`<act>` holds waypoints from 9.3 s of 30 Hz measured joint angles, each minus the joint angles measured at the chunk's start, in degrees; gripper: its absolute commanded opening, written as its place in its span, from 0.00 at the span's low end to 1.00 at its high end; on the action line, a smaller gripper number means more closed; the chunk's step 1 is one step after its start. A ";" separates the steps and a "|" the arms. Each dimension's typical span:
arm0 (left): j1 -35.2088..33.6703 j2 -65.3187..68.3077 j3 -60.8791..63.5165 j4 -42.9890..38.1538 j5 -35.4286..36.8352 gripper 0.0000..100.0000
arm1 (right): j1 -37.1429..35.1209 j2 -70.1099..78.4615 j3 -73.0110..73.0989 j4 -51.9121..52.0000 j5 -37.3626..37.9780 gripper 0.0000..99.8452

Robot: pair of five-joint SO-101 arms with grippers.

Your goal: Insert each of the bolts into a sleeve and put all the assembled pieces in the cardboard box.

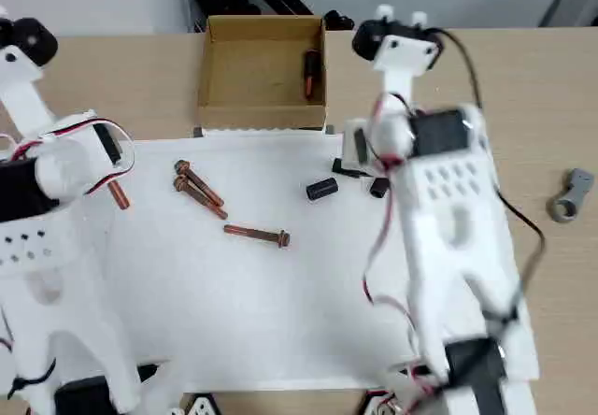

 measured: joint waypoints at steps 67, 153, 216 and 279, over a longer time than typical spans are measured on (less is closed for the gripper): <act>51.08 -14.95 17.76 -36.31 -6.77 0.00 | -17.05 -79.38 77.63 -53.36 5.54 0.00; 35.34 -18.55 22.59 -30.42 1.49 0.10 | -16.44 -78.33 81.05 -52.57 5.98 0.00; 9.93 -18.46 22.15 -9.49 -13.27 0.02 | -5.45 54.59 -5.71 -87.38 6.77 0.14; 8.62 59.08 -13.19 -0.35 35.78 0.17 | -0.79 19.16 -5.71 -27.34 6.68 0.14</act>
